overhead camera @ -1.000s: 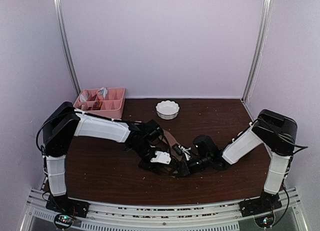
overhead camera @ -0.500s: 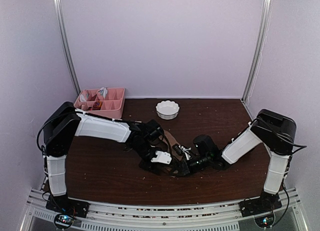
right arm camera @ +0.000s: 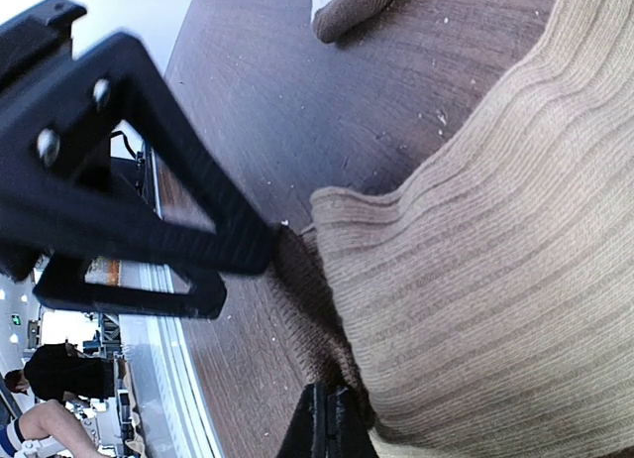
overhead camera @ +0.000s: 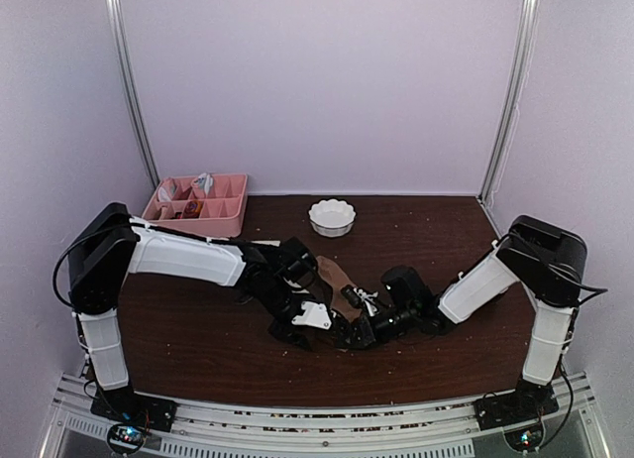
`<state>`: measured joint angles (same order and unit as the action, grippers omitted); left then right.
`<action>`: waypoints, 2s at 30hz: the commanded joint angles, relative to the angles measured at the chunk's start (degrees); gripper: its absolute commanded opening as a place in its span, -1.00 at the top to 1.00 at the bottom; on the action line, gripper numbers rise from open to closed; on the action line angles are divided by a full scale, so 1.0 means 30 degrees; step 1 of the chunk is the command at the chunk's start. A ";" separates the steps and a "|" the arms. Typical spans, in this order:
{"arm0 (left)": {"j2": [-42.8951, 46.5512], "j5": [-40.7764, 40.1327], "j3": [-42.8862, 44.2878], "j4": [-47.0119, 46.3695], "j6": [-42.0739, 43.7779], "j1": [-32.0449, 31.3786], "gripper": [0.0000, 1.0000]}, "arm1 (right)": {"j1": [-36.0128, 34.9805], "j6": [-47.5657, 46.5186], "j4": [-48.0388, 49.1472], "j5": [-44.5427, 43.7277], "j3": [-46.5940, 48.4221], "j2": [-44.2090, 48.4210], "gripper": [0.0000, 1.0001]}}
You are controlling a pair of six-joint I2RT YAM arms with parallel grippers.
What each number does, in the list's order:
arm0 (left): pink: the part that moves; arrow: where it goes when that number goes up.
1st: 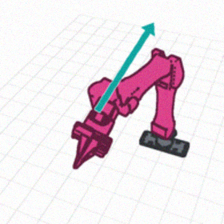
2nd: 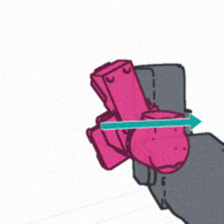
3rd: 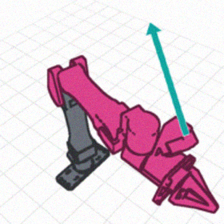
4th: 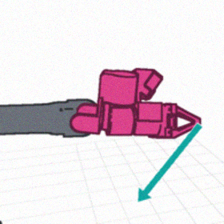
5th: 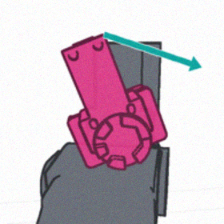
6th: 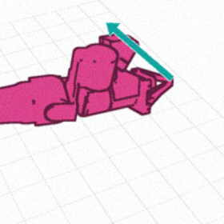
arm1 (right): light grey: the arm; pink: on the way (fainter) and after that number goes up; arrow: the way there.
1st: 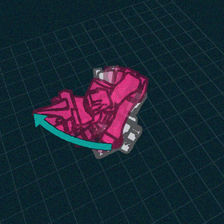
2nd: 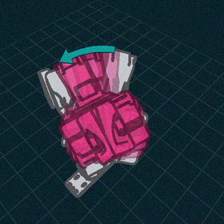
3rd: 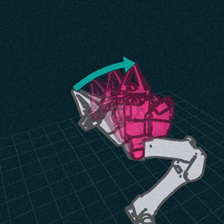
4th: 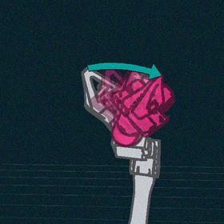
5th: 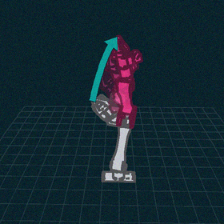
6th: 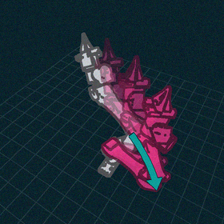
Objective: Roll the socks
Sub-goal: Roll the sock at the center of the board.
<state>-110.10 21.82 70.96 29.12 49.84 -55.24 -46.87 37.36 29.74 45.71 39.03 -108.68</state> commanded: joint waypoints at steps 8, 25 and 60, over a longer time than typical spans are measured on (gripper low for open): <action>-0.0619 -0.0428 0.0778 -0.0904 0.0796 -0.0582 0.18 | 0.0126 -0.0146 -0.3101 -0.0690 -0.0202 -0.0713 1.00; -0.2016 -0.1474 0.2056 0.0034 0.1641 -0.0386 0.20 | 0.0155 0.0146 -0.3286 -0.0422 -0.0077 -0.0818 1.00; 0.1107 -0.0010 -0.1250 -0.1973 0.0293 -0.0657 0.16 | 0.0214 0.1447 -0.1975 -0.0670 -0.0677 -0.1076 1.00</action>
<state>-104.68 21.89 66.85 25.21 49.60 -56.27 -46.50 40.73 29.87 46.74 39.11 -109.10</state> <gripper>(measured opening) 0.433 0.006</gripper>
